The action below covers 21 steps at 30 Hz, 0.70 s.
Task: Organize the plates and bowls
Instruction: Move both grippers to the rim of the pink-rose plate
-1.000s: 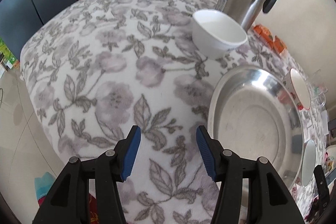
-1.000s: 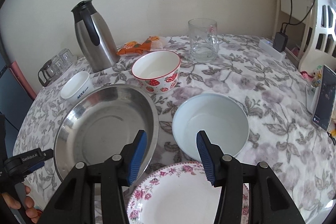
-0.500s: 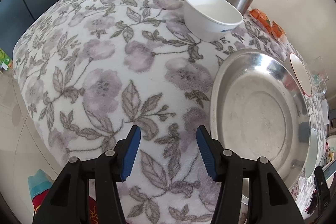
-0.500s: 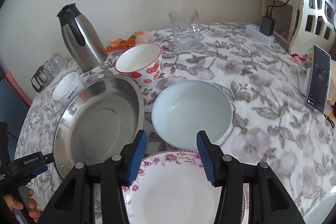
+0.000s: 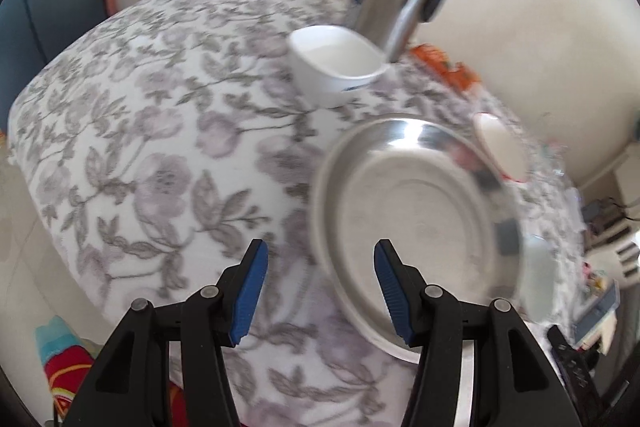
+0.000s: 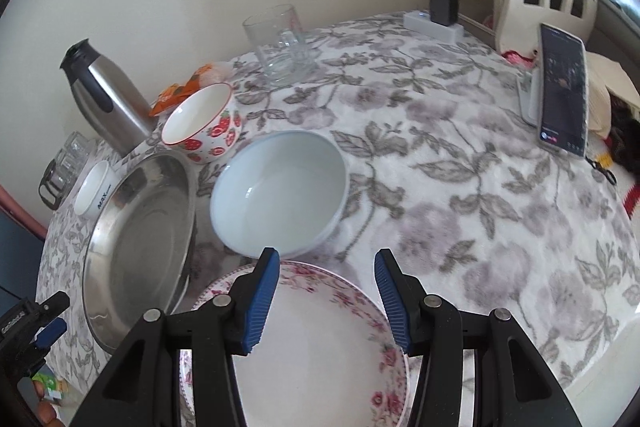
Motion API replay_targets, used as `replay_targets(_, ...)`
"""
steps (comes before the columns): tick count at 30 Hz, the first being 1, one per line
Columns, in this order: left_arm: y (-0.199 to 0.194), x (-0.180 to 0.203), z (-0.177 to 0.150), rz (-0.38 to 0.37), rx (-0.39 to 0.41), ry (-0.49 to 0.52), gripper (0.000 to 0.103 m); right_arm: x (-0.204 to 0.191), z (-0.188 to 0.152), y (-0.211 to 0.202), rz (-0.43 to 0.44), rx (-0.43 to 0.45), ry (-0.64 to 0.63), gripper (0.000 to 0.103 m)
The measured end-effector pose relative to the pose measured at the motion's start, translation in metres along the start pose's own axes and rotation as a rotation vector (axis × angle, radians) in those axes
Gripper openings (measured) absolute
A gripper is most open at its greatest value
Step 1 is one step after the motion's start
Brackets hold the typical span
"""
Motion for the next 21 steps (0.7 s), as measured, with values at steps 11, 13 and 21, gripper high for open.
replay_targets(11,0.002,0.074,-0.042,-0.147,-0.078,0.255,0.057,0.032,-0.01,0.004,-0.023,-0.054,0.05,0.053)
replay_targets(13,0.005,0.081,-0.049,-0.155,-0.102,0.272,0.057,0.037,-0.012,0.005,-0.025,-0.064,0.051,0.053)
replay_targets(21,0.01,0.108,-0.079,-0.177,-0.154,0.363,0.057,0.047,-0.018,0.008,-0.022,-0.094,0.034,0.053)
Point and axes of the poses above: each gripper's, at about its wrist camera, not at the fingertips, and y roughly the way its jaws point, x to its right, z to its top, the point moved 5 cm from there along y, roughly the way its jaws point, and after that the axes turned 10 degrees about -x, right-handed, at the moved point
